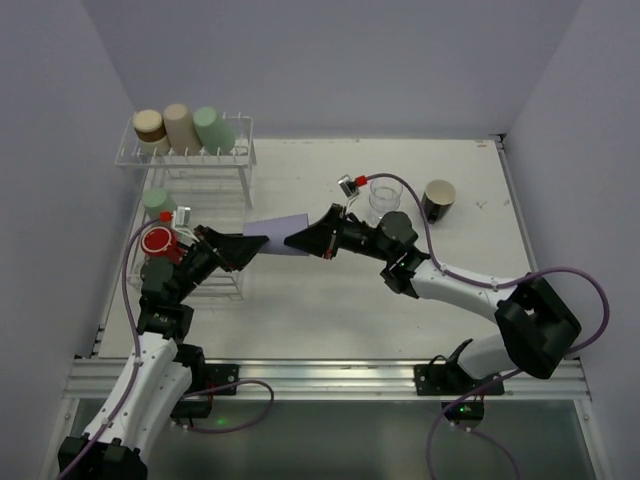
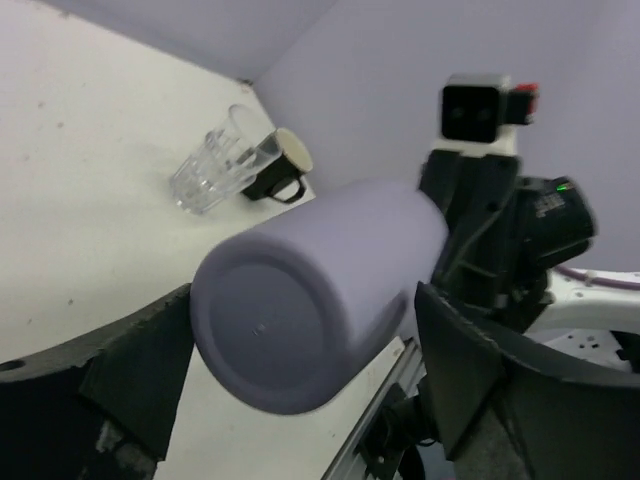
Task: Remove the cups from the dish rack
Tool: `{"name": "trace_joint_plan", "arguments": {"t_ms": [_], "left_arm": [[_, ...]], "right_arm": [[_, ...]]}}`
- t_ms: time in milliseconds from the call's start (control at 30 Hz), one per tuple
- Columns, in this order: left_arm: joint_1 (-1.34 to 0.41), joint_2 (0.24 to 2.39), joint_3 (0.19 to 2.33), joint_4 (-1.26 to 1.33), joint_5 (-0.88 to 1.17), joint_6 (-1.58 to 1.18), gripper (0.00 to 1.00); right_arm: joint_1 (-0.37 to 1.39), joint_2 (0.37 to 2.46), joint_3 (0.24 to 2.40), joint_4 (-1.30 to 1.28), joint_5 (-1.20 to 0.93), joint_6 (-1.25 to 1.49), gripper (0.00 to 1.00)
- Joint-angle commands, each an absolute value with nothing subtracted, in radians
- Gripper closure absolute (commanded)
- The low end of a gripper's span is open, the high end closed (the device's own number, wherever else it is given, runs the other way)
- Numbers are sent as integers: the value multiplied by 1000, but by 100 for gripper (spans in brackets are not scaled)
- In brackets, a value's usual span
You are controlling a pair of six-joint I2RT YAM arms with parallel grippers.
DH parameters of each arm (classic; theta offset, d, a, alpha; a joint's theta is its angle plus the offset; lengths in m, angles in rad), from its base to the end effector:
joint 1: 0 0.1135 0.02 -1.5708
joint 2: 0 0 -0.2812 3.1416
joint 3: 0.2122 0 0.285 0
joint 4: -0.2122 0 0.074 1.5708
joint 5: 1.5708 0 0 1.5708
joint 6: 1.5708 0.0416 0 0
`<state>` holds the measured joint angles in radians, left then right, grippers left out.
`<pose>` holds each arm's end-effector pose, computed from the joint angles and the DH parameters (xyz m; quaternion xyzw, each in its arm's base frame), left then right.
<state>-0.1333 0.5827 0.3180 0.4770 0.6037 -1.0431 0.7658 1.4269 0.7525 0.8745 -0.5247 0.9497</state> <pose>0.1709 -0.0467 0.2761 -0.0558 0.6404 -0.5676 0.5144 0.2325 0.2525 0.2866 -0.1438 0.6271 0.6729 0.3649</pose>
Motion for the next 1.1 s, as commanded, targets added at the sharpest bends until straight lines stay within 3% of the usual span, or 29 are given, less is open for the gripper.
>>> {"name": "trace_joint_plan", "arguments": {"t_ms": [0,33,133,200,233,333,533,767,1067], "left_arm": [[-141,574,449,285,615,-856,7],[-141,578,504,193,588,-788,0],[-141,589,701,-154,454,-530,0],[-141,578,765,-316,325,-395,0],[-141,556,765,-343,289,-365,0],[-144,482,680,-374,213,-336,0],[-146,422,603,-344,186,-345,0],[-164,454,591,-339,218,-341,0],[-170,457,594,-350,192,-344,0]], "right_arm": [[770,1388,856,852,-463,890,93],[770,1367,882,669,-444,847,95],[769,1351,1027,349,-322,654,99],[764,1390,1188,-2,-204,488,100],[761,1414,1248,-207,-174,395,100],[749,1535,1446,-503,-42,263,100],[716,1839,1819,-864,113,100,98],[664,2129,2161,-1012,124,8,95],[655,2279,2215,-1049,104,-69,91]]}}
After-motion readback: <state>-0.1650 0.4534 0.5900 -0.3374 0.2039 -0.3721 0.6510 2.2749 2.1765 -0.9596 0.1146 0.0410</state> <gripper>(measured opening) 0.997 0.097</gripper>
